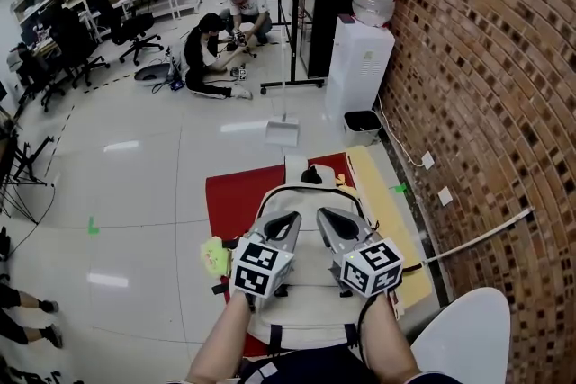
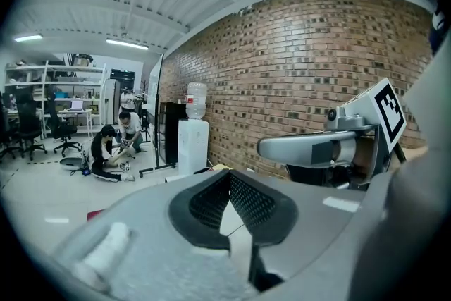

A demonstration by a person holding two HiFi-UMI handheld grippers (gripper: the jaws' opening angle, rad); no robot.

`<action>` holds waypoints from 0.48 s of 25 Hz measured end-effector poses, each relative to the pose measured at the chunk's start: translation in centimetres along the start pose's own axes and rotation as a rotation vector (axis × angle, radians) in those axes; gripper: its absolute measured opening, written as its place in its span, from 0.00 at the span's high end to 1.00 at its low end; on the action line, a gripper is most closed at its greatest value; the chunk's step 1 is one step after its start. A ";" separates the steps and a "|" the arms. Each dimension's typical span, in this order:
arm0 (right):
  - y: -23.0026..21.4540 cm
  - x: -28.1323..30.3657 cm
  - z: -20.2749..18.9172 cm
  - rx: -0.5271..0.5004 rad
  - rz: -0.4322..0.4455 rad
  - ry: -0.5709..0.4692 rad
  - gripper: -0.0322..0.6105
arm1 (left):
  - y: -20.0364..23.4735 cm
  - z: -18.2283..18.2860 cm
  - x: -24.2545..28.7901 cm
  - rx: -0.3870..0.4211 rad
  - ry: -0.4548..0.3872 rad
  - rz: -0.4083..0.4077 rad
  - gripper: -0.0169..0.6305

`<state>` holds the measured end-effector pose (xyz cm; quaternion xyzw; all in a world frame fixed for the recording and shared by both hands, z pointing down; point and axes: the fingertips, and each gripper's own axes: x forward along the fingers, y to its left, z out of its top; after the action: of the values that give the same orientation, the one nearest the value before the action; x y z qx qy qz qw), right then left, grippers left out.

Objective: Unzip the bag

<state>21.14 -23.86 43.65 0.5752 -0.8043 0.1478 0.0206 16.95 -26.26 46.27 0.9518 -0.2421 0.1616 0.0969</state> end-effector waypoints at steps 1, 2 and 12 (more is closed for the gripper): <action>0.1 -0.1 0.1 -0.003 -0.002 -0.001 0.94 | -0.1 0.1 -0.1 0.002 -0.001 -0.004 0.97; 0.2 -0.1 0.1 -0.006 -0.004 -0.002 0.94 | -0.2 0.1 -0.2 0.004 -0.003 -0.007 0.97; -0.1 -0.9 0.0 -0.004 -0.020 0.005 0.94 | -1.3 0.4 -0.2 0.004 -0.014 -0.027 0.97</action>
<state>21.55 -23.04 43.47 0.5830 -0.7986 0.1471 0.0252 17.56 -25.19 45.66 0.9562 -0.2297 0.1543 0.0953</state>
